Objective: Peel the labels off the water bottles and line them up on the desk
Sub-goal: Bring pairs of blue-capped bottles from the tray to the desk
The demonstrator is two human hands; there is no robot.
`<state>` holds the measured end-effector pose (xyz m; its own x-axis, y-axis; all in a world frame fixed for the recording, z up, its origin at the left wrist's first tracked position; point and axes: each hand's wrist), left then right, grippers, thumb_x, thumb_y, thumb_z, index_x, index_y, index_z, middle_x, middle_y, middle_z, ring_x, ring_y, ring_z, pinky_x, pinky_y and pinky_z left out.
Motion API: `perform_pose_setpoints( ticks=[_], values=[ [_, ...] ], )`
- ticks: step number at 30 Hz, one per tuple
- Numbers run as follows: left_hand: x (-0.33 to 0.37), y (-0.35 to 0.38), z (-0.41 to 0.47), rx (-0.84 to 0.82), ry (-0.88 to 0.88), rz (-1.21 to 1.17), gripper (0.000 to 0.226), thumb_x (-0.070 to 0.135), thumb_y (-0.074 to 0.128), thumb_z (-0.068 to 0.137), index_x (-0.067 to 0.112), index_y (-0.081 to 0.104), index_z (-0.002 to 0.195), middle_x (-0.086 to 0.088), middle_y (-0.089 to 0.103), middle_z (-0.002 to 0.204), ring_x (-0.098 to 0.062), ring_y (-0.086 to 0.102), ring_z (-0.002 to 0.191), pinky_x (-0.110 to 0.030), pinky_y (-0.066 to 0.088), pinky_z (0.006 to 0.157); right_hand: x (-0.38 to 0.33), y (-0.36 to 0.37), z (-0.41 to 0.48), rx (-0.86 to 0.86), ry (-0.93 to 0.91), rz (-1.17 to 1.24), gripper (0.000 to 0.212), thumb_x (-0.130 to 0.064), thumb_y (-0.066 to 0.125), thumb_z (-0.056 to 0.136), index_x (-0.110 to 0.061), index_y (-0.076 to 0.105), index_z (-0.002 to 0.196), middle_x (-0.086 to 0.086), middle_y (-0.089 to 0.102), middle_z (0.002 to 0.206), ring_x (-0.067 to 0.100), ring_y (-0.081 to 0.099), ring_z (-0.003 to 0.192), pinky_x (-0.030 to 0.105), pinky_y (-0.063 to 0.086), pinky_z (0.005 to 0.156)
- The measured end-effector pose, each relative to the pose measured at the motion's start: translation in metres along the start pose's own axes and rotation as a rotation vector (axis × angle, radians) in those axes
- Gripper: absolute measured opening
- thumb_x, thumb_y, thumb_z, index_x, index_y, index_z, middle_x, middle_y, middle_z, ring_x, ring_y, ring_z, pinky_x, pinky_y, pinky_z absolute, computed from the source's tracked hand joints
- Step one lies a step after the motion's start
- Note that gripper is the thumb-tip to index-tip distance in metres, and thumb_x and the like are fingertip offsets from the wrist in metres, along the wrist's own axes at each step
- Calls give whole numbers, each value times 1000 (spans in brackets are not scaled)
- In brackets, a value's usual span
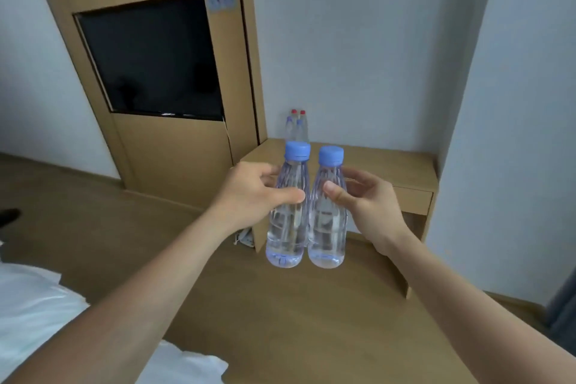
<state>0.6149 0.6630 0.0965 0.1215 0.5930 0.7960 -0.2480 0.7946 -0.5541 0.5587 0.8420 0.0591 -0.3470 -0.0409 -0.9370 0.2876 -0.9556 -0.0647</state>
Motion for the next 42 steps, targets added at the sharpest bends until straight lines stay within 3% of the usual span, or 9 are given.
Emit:
perform_pose_setpoints(
  ticks=[6, 11, 15, 20, 24, 27, 32, 36, 42],
  values=[
    [-36, -1, 84, 112, -48, 63, 37, 41, 78, 58, 29, 75, 93, 5, 77, 88, -9, 71, 86, -40, 55, 88, 40, 7, 107, -125, -31, 45, 17, -19, 71, 78, -32, 65, 85, -12, 75, 76, 1, 70, 72, 10, 50, 63],
    [-56, 13, 165, 206, -88, 32, 32, 39, 78, 62, 32, 74, 93, 6, 77, 92, -10, 70, 91, -40, 53, 92, 72, -7, 196, -168, -40, 61, 16, -19, 70, 80, -30, 65, 90, -7, 75, 88, 7, 71, 82, 13, 51, 69],
    [-83, 22, 219, 257, -119, -29, 26, 29, 78, 69, 27, 75, 94, 1, 77, 94, -15, 69, 95, -39, 51, 95, 105, -12, 260, -181, -18, 59, 20, -19, 68, 82, -20, 68, 102, -1, 76, 89, 12, 71, 84, 25, 54, 79],
    [-130, 17, 289, 242, -188, -26, 22, 32, 79, 67, 32, 74, 89, 5, 76, 93, -8, 69, 92, -36, 49, 97, 147, 7, 336, -209, 30, 62, 16, -20, 66, 83, -20, 69, 99, -7, 76, 77, 7, 70, 75, 33, 54, 81],
    [-183, -2, 359, 223, -174, -26, 24, 37, 78, 65, 32, 75, 89, 5, 77, 89, -9, 71, 86, -41, 51, 93, 181, 43, 408, -221, 45, 91, 30, -20, 67, 82, -26, 61, 110, -9, 77, 78, 7, 71, 80, 28, 52, 81],
    [-224, -25, 421, 203, -151, -25, 35, 48, 75, 58, 38, 73, 91, 4, 77, 89, -13, 72, 86, -46, 53, 90, 203, 75, 467, -232, 37, 60, 27, -15, 67, 81, -35, 64, 98, -7, 77, 78, 10, 71, 82, 25, 53, 81],
    [-267, -69, 532, 145, -142, -57, 27, 33, 77, 67, 28, 74, 94, 7, 77, 92, -9, 71, 87, -41, 55, 87, 229, 111, 562, -159, 86, 22, 24, -13, 71, 78, -30, 67, 95, -2, 77, 88, 12, 71, 85, 25, 49, 78],
    [-301, -75, 611, 118, -154, -106, 18, 25, 76, 69, 26, 73, 87, 5, 77, 83, -11, 71, 76, -33, 53, 70, 264, 121, 624, -83, 80, -119, 29, -23, 72, 77, -27, 60, 102, -4, 72, 97, 10, 66, 94, 25, 48, 76],
    [-359, -41, 717, -22, -220, -82, 37, 38, 77, 52, 25, 72, 87, 0, 77, 85, -18, 73, 80, -49, 56, 83, 335, 111, 711, -23, 160, -225, 35, -29, 73, 75, -24, 58, 106, -2, 71, 99, 13, 66, 94, 26, 48, 75]
  ],
)
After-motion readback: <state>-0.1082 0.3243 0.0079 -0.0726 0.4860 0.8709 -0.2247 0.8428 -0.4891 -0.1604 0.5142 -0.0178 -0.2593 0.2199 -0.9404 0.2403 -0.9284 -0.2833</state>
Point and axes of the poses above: each hand's wrist, its own z-axis towards the middle knuckle, its own y-axis out of the palm, x = y × z
